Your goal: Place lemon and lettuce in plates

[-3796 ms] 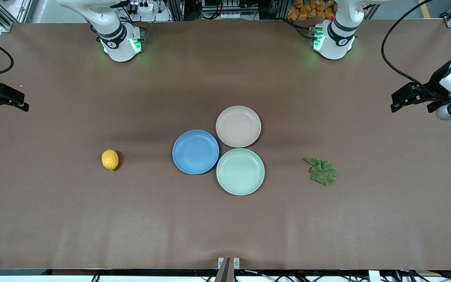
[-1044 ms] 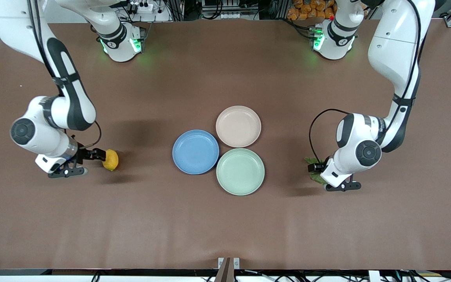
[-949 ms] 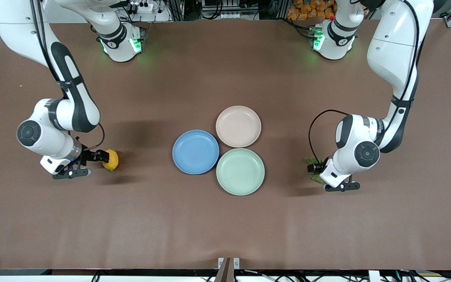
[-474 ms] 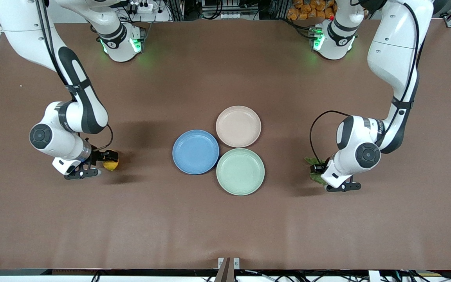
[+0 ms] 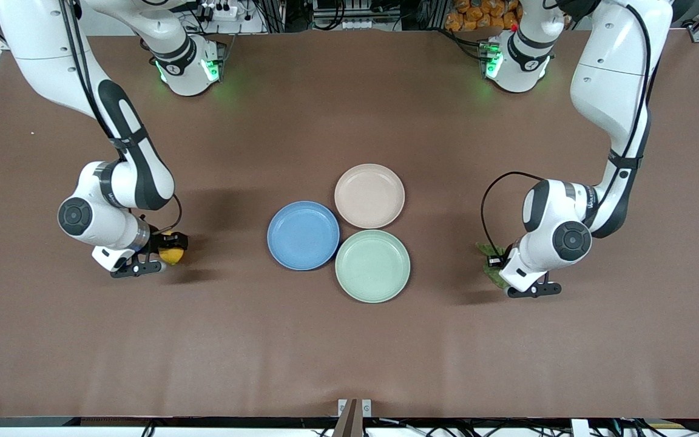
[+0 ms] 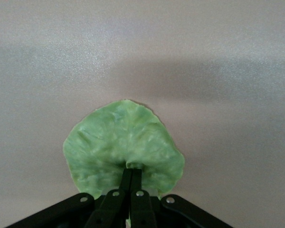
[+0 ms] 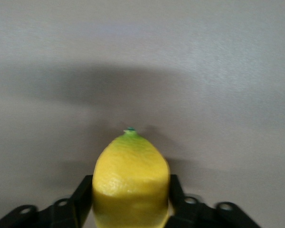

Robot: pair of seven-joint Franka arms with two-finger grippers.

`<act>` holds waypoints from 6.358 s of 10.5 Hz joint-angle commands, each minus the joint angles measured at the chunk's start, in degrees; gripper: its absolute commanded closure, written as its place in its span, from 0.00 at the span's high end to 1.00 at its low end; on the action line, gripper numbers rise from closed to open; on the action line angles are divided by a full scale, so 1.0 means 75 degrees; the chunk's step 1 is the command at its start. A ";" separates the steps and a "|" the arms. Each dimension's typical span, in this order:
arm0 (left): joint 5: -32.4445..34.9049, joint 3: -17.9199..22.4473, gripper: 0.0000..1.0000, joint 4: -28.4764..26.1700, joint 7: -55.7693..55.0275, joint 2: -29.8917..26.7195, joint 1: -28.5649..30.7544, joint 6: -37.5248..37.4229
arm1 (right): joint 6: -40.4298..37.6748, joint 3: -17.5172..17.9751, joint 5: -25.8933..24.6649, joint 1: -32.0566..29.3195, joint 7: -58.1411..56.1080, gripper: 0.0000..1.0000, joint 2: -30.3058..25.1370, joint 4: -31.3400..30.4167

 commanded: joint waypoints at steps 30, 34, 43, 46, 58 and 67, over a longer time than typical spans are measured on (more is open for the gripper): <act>-0.0009 -0.0222 0.00 0.0251 -0.6753 -0.1434 -0.4123 -0.1688 | -0.5400 -0.0588 -0.0740 0.0386 0.1234 1.00 -0.2139 0.3970; 0.0061 -0.0210 0.00 0.0768 -0.7470 -0.0378 -0.4546 -0.1171 | -0.5961 -0.0624 -0.0868 0.0233 0.1176 1.00 -0.2877 0.3853; 0.0681 -0.0046 1.00 0.0932 -0.6478 -0.1193 -0.3554 -0.1216 | -0.6186 -0.0554 -0.0986 0.0233 0.1164 1.00 -0.3218 0.3408; 0.0752 -0.0035 1.00 0.1072 -0.5072 -0.2003 -0.2744 -0.1707 | -0.6175 -0.0449 -0.0986 0.0047 0.0908 1.00 -0.3359 0.3232; 0.0286 -0.0093 1.00 0.1283 -0.1188 -0.4067 -0.0013 -0.4262 | -0.6082 -0.0413 -0.0998 0.0081 0.0848 1.00 -0.3336 0.3138; -0.0033 -0.0244 1.00 0.1670 -0.0241 -0.4665 0.0829 -0.5785 | -0.6058 -0.0413 -0.0998 0.0046 0.0848 1.00 -0.3324 0.3138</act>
